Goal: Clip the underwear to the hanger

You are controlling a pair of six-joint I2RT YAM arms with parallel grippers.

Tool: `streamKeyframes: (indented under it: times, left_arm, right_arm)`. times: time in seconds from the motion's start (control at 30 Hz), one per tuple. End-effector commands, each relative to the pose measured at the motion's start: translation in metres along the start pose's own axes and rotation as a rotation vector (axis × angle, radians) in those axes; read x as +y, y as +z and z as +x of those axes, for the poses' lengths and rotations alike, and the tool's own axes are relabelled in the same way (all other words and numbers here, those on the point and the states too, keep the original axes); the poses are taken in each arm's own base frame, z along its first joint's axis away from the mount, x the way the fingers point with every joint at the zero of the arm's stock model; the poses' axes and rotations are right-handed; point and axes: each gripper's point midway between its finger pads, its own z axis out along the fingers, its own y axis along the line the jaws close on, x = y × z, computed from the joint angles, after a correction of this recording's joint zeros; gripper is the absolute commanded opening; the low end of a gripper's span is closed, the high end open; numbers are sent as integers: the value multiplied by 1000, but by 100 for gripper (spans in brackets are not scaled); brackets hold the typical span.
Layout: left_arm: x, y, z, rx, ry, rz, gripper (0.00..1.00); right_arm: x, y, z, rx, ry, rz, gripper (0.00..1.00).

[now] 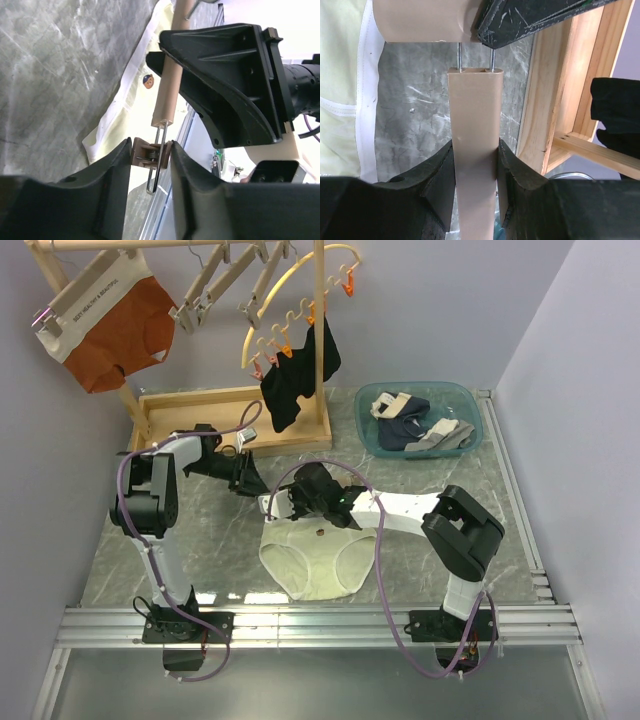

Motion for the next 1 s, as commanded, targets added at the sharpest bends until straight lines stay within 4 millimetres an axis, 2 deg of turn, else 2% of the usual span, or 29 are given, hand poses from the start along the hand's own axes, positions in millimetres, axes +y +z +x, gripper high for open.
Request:
streamKeyframes:
  times: [0.0, 0.27, 0.5, 0.53, 0.63, 0.73, 0.97]
  left_arm:
    - [-7, -2, -8, -17, 35, 38, 36]
    - [-6, -3, -9, -18, 26, 47, 1]
    - [-4, -2, -8, -7, 40, 51, 1]
    - [-5, -2, -5, 1, 33, 63, 18]
    - [-6, -5, -6, -14, 22, 72, 49]
    - [-7, -7, -7, -25, 14, 68, 54]
    - [-7, -7, -5, -14, -7, 72, 54]
  right_arm:
    - [-34, -18, -17, -40, -12, 118, 0]
    - [-28, -17, -17, -44, -16, 99, 0]
    - [-28, -18, -19, -57, -22, 106, 0]
    - [-27, -18, -18, -54, -26, 111, 0]
    - [-30, -19, -16, -43, -59, 152, 0]
    - [-33, -19, -15, -39, -69, 174, 0]
    - [-39, -21, -17, -46, -73, 210, 0]
